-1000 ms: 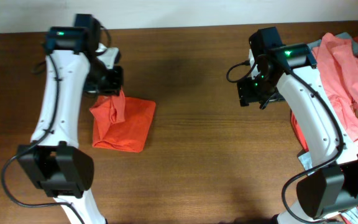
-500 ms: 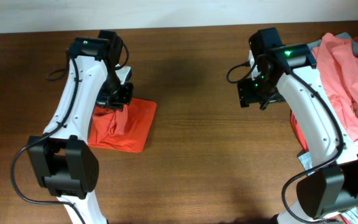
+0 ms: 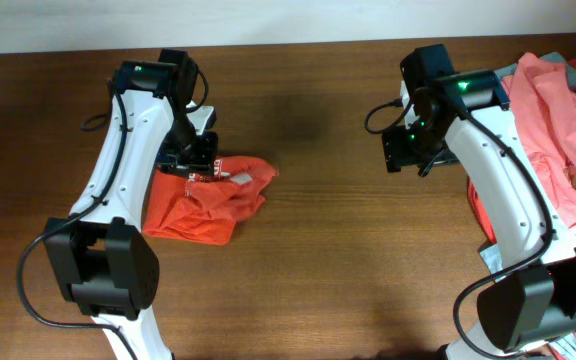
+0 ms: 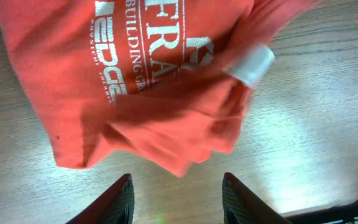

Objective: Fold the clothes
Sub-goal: 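Pat and straighten the folded shirt bundle with the left gripper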

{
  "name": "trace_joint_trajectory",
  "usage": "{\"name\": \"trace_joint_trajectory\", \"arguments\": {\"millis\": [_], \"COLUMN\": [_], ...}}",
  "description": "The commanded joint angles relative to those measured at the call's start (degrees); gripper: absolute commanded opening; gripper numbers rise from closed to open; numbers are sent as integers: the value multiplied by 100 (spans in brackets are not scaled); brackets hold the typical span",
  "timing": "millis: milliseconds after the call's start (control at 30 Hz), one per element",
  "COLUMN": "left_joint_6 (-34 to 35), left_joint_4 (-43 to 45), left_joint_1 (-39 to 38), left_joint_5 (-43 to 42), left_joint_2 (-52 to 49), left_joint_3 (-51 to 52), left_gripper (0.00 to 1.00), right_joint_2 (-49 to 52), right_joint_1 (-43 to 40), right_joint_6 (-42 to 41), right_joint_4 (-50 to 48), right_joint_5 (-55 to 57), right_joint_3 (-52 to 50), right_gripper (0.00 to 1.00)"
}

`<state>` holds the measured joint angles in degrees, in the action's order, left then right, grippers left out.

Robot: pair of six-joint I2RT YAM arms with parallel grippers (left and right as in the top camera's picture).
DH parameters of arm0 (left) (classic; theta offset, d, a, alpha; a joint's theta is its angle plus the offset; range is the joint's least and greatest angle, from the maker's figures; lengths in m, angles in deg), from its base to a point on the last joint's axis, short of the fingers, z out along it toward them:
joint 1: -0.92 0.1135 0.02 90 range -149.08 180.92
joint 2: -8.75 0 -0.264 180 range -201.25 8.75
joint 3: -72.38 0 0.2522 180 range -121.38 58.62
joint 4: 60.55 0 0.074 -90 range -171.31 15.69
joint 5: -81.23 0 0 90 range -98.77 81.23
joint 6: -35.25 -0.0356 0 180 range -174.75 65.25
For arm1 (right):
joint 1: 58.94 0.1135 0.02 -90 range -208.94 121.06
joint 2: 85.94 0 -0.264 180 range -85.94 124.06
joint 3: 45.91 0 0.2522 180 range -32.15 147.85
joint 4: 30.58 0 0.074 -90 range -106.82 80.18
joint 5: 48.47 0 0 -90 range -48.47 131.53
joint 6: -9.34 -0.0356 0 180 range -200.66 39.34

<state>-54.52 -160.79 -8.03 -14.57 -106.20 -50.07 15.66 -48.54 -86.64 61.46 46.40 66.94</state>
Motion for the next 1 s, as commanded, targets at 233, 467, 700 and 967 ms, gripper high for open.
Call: {"name": "trace_joint_trajectory", "arguments": {"millis": [233, 467, 700, 967], "left_joint_6": [-22, 26, 17, -765], "left_joint_4": [293, 955, 1084, 295], "left_joint_1": [0, -4, -7, -68], "left_joint_5": [260, 155, -813, -2153], "left_joint_2": [136, 136, 136, 136], "left_joint_3": [22, 962, 1878, 1967], "left_gripper": [46, 46, 31, 1], "right_joint_2": [2, 2, 2, 2], "right_joint_1": [-39, -39, -39, -39], "right_joint_6": [-28, -28, -28, -28], "right_joint_4": [37, 63, 63, 83], "right_joint_5": [-15, -15, -15, -15], "right_joint_3": [-31, -31, -31, -31], "right_gripper": [75, 75, 76, 75]}}
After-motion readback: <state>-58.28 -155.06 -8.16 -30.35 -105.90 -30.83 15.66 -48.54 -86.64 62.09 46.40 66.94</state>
